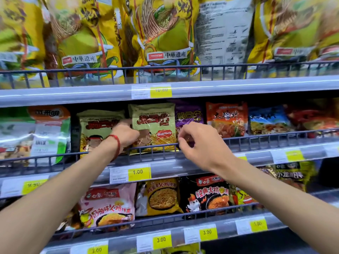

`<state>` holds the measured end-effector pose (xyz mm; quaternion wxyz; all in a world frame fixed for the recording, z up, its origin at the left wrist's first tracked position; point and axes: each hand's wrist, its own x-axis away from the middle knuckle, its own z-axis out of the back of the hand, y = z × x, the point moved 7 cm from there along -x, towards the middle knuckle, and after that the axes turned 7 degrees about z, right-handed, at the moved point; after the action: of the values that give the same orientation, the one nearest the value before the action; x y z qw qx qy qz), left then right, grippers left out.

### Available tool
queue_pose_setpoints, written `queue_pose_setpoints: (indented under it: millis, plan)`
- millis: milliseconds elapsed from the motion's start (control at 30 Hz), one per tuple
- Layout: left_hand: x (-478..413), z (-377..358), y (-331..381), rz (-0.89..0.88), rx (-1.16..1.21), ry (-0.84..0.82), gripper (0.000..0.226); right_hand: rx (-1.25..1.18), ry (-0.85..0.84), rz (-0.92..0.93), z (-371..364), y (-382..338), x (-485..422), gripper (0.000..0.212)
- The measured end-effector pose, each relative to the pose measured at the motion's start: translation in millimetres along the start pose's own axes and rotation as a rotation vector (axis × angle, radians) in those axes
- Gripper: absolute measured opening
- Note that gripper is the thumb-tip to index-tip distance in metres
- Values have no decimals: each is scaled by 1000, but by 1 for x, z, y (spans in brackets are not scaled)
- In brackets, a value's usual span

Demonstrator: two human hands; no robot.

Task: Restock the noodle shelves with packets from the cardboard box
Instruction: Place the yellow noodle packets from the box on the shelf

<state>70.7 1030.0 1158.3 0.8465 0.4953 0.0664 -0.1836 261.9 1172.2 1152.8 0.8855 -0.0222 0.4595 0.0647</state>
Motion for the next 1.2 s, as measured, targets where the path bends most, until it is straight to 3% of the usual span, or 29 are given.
queue_pose_setpoints:
  millis: [133, 300, 433, 567, 833, 1200]
  plan:
    - [6, 2, 3, -24, -317, 84, 68, -42, -13, 37, -6, -5, 7, 11]
    - [24, 16, 6, -132, -448, 267, 86, -102, -41, 59, -11, -18, 16, 9]
    - [79, 32, 12, -447, -341, 432, 43, -109, -57, 140, -17, -47, 26, 13]
    - [133, 34, -12, -664, -662, 436, 32, 70, -85, 273, -38, -87, 40, 15]
    - [215, 74, -123, -515, -1066, 294, 31, 70, -209, 326, -91, -181, 89, 15]
    - [357, 208, -312, -244, -1148, 143, 26, -149, -412, 334, -166, -406, 176, 25]
